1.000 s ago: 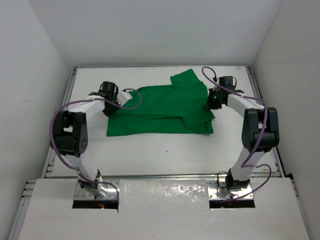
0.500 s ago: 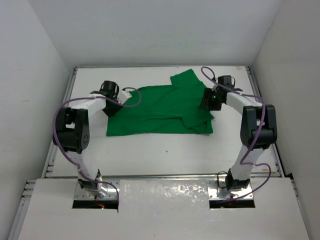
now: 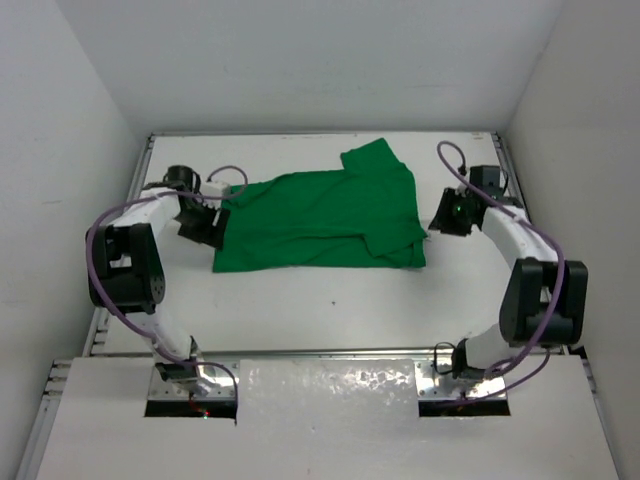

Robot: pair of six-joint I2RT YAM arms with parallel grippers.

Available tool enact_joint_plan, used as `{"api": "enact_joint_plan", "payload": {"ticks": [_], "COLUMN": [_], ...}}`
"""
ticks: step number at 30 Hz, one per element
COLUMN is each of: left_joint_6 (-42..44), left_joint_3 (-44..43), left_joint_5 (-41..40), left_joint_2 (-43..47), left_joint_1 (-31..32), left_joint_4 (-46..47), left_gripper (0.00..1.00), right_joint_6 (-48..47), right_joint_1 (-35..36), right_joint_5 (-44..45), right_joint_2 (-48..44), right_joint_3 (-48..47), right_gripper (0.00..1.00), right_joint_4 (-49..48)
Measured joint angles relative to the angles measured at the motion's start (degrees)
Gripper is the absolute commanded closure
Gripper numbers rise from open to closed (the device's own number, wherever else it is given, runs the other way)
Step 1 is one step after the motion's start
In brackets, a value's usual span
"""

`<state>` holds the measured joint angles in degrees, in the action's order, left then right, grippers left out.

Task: Fold and stack the t-shirts
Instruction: Fold the flattened tshirt in 1/3 of the way

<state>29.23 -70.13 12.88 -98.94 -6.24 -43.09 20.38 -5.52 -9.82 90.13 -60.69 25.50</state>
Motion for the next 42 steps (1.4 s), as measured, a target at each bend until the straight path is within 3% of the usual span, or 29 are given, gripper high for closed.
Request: {"api": "enact_joint_plan", "payload": {"ticks": [2, 4, 8, 13, 14, 17, 19, 20, 21, 23, 32, 37, 42], "left_joint_6": [-1.4, -2.6, -4.5, -6.0, -6.2, -7.1, -7.6, -7.5, -7.7, -7.4, -4.2, -2.0, 0.3], "left_joint_3": [4.0, 6.8, 7.6, 6.7, 6.5, 6.2, 5.4, 5.2, 4.5, 3.8, 4.9, 6.0, 8.0], "left_joint_5": [1.4, 1.8, 1.6, 1.2, 1.2, 1.5, 2.2, 2.7, 3.4, 4.5, 2.8, 1.0, -0.4], "left_joint_2": [-0.2, -0.7, -2.7, -4.2, -4.4, -4.9, -5.7, -6.3, -7.0, -7.8, -6.6, -5.4, -3.4], "left_joint_1": [0.5, 1.1, 1.0, 1.0, 1.0, 1.0, 1.0, 1.0, 1.0, 1.0, 0.2, -0.5, -1.0], "left_joint_4": [-0.9, -1.6, -1.1, 0.8, 1.2, 2.3, 2.7, 3.2, 3.1, 3.0, 3.1, 2.8, 2.3], "left_gripper": [0.36, 0.32, 0.3, 0.3, 0.32, 0.5, 0.76, 0.97, 1.0, 1.0, 1.0, 1.0, 1.0], "right_joint_6": [1.0, 1.2, 1.2, 2.0, 2.3, 3.4, 3.9, 4.0, 4.0, 3.6, -3.3, -4.8, -5.6], "right_joint_1": [0.8, 2.4, 5.2, 5.2, 5.2, 5.2, 5.2, 5.2, 5.2, 5.2, 4.4, 4.2, 3.4], "right_joint_5": [-1.4, -2.1, -1.9, -1.1, -1.2, -1.4, -1.3, -1.2, -1.0, -0.6, 6.3, 10.0, 16.0], "right_joint_2": [-3.6, -6.0, -6.7, -5.7, -5.0, -2.7, -1.5, -1.1, -0.9, -0.9, -1.8, -4.1, -4.2], "right_joint_3": [5.5, 11.0, 16.5, 16.9, 16.9, 17.3, 17.7, 17.9, 18.0, 18.0, 16.2, 15.7, 15.6], "right_gripper": [0.44, 0.4, 0.48, 0.56, 0.61, 0.77, 0.84, 0.89, 0.92, 1.0, 1.0, 0.92, 0.91], "right_joint_4": [-0.7, -1.4, -1.2, -4.5, -5.6, -8.7, -9.8, -10.0, -10.0, -9.9, -3.6, 0.1, 3.5]}}
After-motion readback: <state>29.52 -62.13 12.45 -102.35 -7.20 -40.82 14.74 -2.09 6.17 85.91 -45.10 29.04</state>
